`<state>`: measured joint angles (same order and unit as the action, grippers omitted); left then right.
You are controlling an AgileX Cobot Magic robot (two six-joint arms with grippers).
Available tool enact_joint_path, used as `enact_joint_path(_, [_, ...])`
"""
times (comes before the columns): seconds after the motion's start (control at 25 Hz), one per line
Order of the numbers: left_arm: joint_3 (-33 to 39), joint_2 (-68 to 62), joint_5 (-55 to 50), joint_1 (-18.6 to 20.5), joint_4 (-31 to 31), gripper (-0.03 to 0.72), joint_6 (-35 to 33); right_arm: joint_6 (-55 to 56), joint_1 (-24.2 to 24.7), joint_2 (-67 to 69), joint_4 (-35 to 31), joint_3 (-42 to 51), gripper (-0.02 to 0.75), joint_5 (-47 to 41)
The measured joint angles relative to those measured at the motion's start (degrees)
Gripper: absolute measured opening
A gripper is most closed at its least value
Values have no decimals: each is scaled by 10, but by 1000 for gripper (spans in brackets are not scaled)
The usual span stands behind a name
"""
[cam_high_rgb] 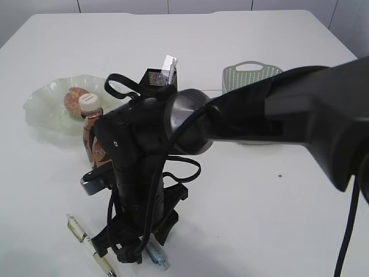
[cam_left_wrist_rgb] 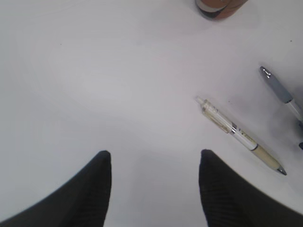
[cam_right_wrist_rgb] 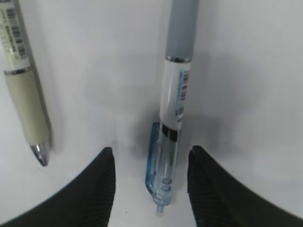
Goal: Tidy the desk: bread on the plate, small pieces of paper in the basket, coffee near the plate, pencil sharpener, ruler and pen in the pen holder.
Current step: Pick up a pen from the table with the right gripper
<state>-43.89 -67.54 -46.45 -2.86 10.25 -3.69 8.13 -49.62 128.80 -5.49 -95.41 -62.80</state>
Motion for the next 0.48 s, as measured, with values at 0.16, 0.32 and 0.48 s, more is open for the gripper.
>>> enact_joint_path(0.16, [0, 0, 0, 0, 0, 433, 0, 2, 0, 1, 0, 0, 367, 5])
enact_joint_path(0.32, [0, 0, 0, 0, 0, 433, 0, 2, 0, 6, 0, 0, 367, 6])
enact_joint_path(0.48, [0, 0, 0, 0, 0, 433, 0, 4, 0, 13, 0, 0, 366, 6])
